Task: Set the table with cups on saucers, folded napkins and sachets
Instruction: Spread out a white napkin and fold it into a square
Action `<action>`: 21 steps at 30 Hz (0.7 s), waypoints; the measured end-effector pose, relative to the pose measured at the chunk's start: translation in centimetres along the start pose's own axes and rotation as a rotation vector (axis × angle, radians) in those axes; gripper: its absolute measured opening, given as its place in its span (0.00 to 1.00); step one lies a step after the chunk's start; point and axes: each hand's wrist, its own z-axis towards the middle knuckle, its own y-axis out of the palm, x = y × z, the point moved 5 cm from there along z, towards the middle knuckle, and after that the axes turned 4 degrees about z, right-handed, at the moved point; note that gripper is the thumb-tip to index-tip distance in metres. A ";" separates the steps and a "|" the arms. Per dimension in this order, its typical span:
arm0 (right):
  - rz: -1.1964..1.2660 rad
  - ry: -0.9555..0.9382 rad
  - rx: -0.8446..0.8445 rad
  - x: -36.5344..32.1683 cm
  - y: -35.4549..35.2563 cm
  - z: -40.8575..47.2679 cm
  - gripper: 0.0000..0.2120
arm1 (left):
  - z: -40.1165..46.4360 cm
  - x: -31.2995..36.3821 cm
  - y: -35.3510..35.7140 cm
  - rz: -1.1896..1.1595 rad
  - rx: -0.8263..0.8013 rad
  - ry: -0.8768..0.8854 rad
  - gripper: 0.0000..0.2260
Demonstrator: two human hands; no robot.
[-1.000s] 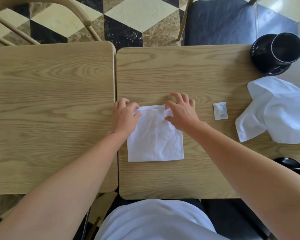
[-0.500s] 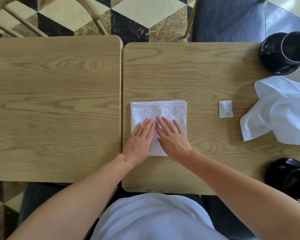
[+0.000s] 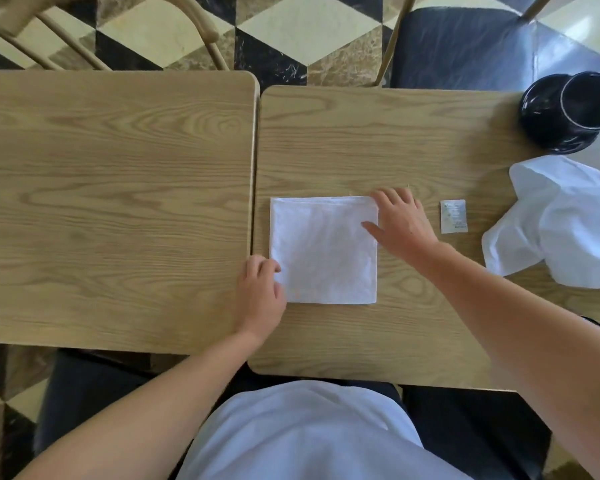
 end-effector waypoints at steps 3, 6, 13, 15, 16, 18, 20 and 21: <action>0.022 -0.010 -0.025 -1.1 -1.2 2.4 0.27 | -1.9 3.8 3.1 -0.581 -0.255 -0.714 0.06; 0.003 0.007 -0.093 -2.0 -0.9 3.9 0.27 | -4.7 9.3 6.1 -1.273 -0.609 -1.275 0.13; -0.035 0.025 -0.161 -1.6 -0.3 5.1 0.24 | -6.2 12.2 9.2 -1.738 -0.304 -1.458 0.10; -0.026 0.049 -0.186 -1.5 -0.2 5.1 0.14 | -6.3 12.2 9.2 -1.713 -0.292 -1.477 0.09; 0.006 0.078 -0.201 -1.4 -0.4 5.1 0.12 | -6.2 11.9 9.0 -1.687 -0.298 -1.464 0.08; 0.082 0.140 -0.228 -0.9 -0.9 4.5 0.11 | -5.9 11.2 8.1 -1.671 -0.314 -1.397 0.06; 0.114 0.198 -0.276 -0.7 -1.6 3.1 0.11 | -5.4 10.2 6.7 -1.714 -0.311 -1.305 0.08; 0.167 0.239 -0.302 -0.5 -1.9 2.1 0.11 | -5.2 9.5 5.7 -1.743 -0.299 -1.257 0.09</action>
